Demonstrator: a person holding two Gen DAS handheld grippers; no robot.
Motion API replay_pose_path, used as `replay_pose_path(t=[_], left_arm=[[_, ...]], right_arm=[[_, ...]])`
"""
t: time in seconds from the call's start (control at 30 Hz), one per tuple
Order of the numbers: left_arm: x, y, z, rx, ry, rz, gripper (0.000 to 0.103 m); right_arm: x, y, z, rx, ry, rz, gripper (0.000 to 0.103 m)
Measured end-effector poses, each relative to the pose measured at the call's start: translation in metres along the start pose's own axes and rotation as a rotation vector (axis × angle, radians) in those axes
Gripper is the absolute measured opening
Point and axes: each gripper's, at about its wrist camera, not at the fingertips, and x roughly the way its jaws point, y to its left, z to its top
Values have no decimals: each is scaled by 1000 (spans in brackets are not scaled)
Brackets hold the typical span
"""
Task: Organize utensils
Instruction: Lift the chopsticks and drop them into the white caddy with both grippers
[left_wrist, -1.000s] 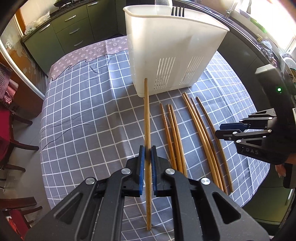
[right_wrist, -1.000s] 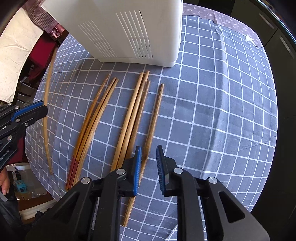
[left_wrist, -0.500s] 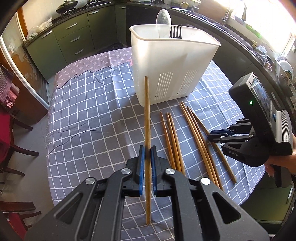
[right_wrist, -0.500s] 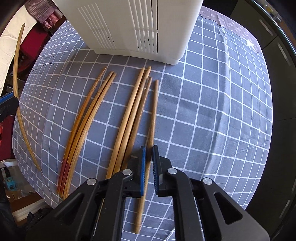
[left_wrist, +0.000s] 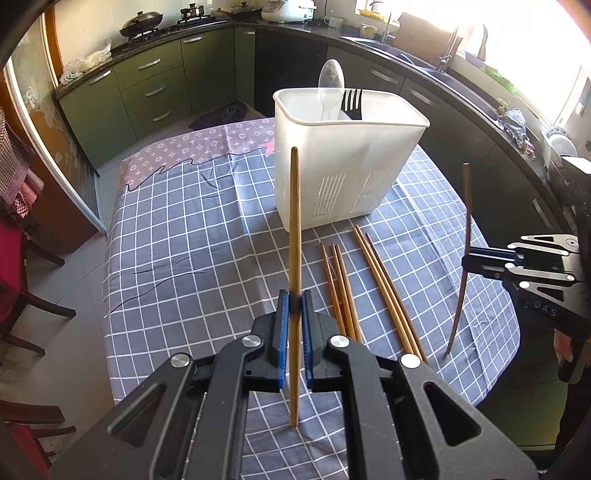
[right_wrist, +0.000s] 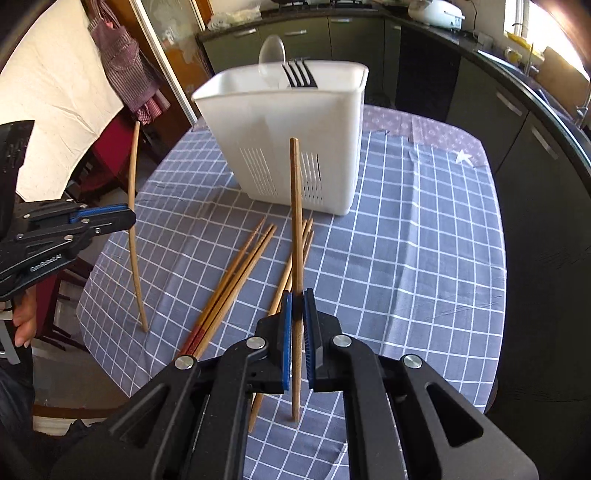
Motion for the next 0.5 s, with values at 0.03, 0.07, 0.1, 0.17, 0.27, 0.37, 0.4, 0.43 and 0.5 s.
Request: replay_pose_path(t=[0.03, 0.07, 0.1, 0.17, 0.27, 0.37, 0.4, 0.43, 0.5], left_arm=[[-3, -1, 0, 1, -7, 1, 7], [-6, -1, 1, 2, -16, 2, 7], [-9, -2, 2, 5, -25, 2, 7], [-15, -4, 3, 9, -45, -1, 7], [-20, -8, 5, 14, -60, -2, 7], [-23, -11, 6, 21, -71, -4, 7], [-24, -12, 6, 25, -73, -1, 7], [-25, -13, 6, 29, -76, 2, 7], [-25, -14, 7, 33, -77, 3, 7]], right_arm=[[-8, 0, 0, -1, -24, 1, 7], [-15, 0, -1, 2, -45, 4, 7], [-22, -2, -1, 5, -62, 6, 7], [-38, -8, -3, 4, -88, 1, 7], [-50, -17, -6, 6, -97, 2, 7], [-54, -17, -8, 4, -102, 1, 7], [-55, -17, -8, 4, -104, 2, 7], [-52, -17, -9, 2, -105, 1, 7], [-51, -18, -9, -1, -106, 1, 7]])
